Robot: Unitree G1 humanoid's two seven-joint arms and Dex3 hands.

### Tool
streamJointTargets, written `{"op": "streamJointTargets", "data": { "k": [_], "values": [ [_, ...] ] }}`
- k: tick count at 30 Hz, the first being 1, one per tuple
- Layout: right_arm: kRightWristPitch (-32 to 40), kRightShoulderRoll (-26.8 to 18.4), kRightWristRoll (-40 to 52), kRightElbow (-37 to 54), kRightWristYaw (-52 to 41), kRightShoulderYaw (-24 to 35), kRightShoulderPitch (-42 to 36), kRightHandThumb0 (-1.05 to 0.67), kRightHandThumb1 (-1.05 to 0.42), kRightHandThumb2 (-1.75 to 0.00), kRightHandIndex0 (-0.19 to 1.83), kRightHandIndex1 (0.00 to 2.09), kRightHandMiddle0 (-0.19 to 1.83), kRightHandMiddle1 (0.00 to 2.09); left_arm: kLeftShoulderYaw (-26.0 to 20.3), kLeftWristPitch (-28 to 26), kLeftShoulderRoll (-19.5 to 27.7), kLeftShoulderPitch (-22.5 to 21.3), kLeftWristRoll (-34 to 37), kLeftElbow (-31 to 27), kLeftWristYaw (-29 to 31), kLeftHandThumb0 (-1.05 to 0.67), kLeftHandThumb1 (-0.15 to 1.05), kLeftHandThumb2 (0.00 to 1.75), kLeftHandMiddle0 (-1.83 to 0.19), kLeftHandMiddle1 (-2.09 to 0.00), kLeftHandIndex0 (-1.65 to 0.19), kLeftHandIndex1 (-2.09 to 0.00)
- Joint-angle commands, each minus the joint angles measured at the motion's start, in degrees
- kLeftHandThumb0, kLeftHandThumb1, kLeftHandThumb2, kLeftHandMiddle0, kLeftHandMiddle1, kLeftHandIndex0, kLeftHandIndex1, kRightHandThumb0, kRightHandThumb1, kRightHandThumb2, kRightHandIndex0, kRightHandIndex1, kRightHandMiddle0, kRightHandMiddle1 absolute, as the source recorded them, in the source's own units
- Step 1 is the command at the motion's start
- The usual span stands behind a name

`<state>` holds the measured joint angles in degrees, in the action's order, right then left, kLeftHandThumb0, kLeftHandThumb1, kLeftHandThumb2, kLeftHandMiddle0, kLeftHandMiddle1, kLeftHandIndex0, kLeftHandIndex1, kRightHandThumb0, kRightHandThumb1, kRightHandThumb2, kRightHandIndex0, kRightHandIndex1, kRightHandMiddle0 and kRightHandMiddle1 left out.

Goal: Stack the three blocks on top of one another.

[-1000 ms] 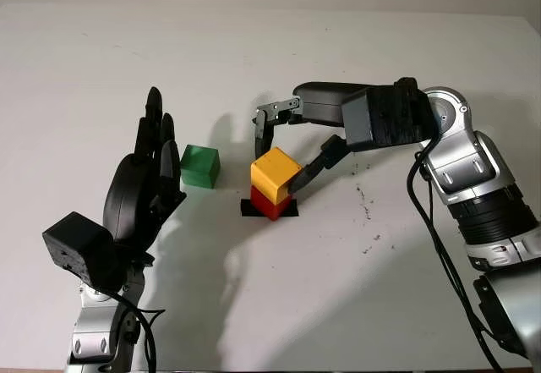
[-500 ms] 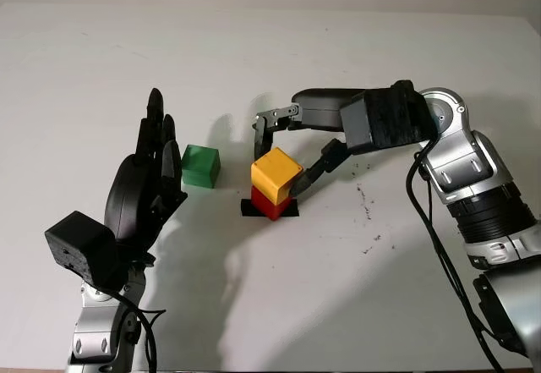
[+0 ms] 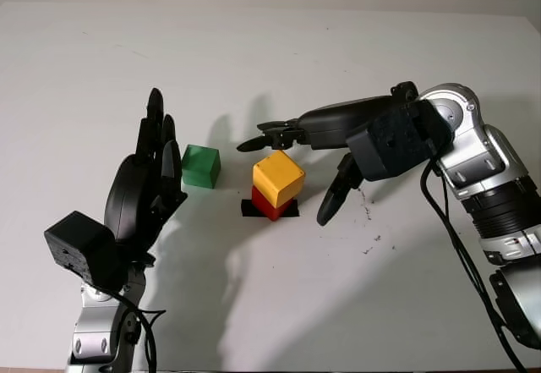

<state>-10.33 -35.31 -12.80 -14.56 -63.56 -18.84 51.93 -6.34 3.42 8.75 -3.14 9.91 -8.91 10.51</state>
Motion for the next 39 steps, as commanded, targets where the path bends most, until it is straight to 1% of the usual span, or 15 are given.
{"op": "streamJointTargets", "data": {
  "k": [1,3,6,10,14,16,18,21,23,26,29,33,36,37,39],
  "values": [
    [3.1,-1.9,2.7,3.7,-0.1,3.6,-0.5,-0.97,-0.85,-0.06,-0.19,0.0,-0.19,0.0,-0.1,0.9,-0.1,0.1,0.0,0.3,0.2,-0.79,1.05,0.68,0.19,0.0,0.19,0.0],
    [6.2,-2.5,4.6,6.0,0.2,5.6,-1.1,-0.97,-0.86,-0.06,-0.19,0.0,-0.19,0.0,-0.2,0.9,0.0,0.0,0.0,0.3,0.3,-0.79,1.05,0.69,0.19,0.0,0.19,0.0],
    [13.3,-3.0,9.2,9.0,0.8,9.6,-2.5,-0.99,-0.89,-0.07,-0.19,0.0,-0.19,0.0,-0.4,0.8,0.3,-0.1,-0.1,0.3,0.3,-0.79,1.05,0.69,0.19,0.0,0.19,0.0],
    [19.8,-1.4,15.9,11.5,7.4,17.3,-9.1,-1.01,-1.02,-0.1,-0.19,0.0,-0.19,0.0,-0.8,1.3,0.9,-0.1,-0.2,0.7,0.7,-0.79,1.05,0.69,0.19,0.0,0.19,0.0],
    [20.0,1.3,18.5,11.4,15.2,21.0,-14.4,-0.96,-1.05,-0.17,-0.19,0.0,-0.19,0.0,-1.2,0.1,1.1,0.1,-0.1,0.2,0.6,-0.81,1.05,0.68,0.19,0.0,0.19,0.0],
    [18.0,3.3,18.9,10.6,19.1,22.1,-16.9,-0.94,-1.05,-0.23,-0.19,0.0,-0.19,0.0,-1.3,0.1,1.1,0.0,0.0,0.3,0.7,-0.81,1.05,0.68,0.19,0.0,0.19,0.0],
    [17.0,5.5,18.2,11.4,23.8,22.5,-20.4,-0.9,-1.05,-0.44,-0.19,0.0,-0.19,0.0,-1.4,-0.1,1.2,0.0,-0.2,0.2,0.5,-0.81,1.05,0.67,0.19,0.0,0.19,0.0],
    [22.5,8.5,19.9,15.8,28.6,22.8,-24.6,-0.84,-1.05,-0.6,-0.19,0.0,-0.19,0.0,-1.8,-0.1,1.4,-0.1,0.2,0.2,0.8,-0.8,1.05,0.66,0.19,0.0,0.19,0.0],
    [28.7,12.3,22.2,19.6,33.1,23.3,-27.9,-0.83,-1.05,-0.61,-0.19,0.0,-0.19,0.0,-2.0,-0.9,2.0,-0.2,-0.1,-0.2,0.7,-0.8,1.05,0.67,0.19,0.0,0.19,0.0],
    [32.7,16.8,23.6,23.0,38.7,23.1,-31.0,-0.81,-1.05,-0.63,-0.19,0.0,-0.19,0.0,-2.4,-1.5,2.8,-0.4,0.1,-0.5,0.9,-0.8,1.05,0.66,0.19,0.0,0.19,0.0],
    [33.1,20.6,24.2,24.0,42.2,22.4,-32.9,-0.78,-1.05,-0.72,-0.19,0.0,-0.19,0.0,-2.9,-1.7,3.2,-0.8,0.8,-0.7,1.1,-0.8,1.05,0.64,0.19,0.0,0.19,0.0],
    [29.8,25.2,24.7,22.4,45.4,21.9,-34.8,-0.78,-1.05,-0.78,-0.19,0.0,-0.19,0.0,-3.8,-1.7,4.7,-1.3,-0.4,-1.2,0.9,-0.78,1.05,0.62,0.19,0.0,0.19,0.0],
    [27.9,27.0,24.8,20.6,46.7,21.8,-35.4,-0.79,-1.05,-0.81,-0.19,0.0,-0.19,0.0,-4.9,-1.2,6.7,-2.2,-1.4,-1.4,0.9,-0.77,1.05,0.56,0.19,-0.01,0.19,-0.01],
    [27.1,27.4,24.7,19.9,46.9,21.8,-35.5,-0.79,-1.05,-0.81,-0.19,0.0,-0.19,0.0,-5.2,-0.4,8.0,-2.4,-2.9,-1.5,0.7,-0.77,1.05,0.53,0.17,-0.03,0.18,-0.02],
    [25.5,27.7,24.6,18.8,47.1,22.0,-35.8,-0.79,-1.05,-0.82,-0.19,0.0,-0.19,0.0,-5.9,0.2,10.1,-2.9,-5.3,-2.0,0.4,-0.74,1.05,0.47,0.0,-0.08,0.07,-0.07]
  ]
}}
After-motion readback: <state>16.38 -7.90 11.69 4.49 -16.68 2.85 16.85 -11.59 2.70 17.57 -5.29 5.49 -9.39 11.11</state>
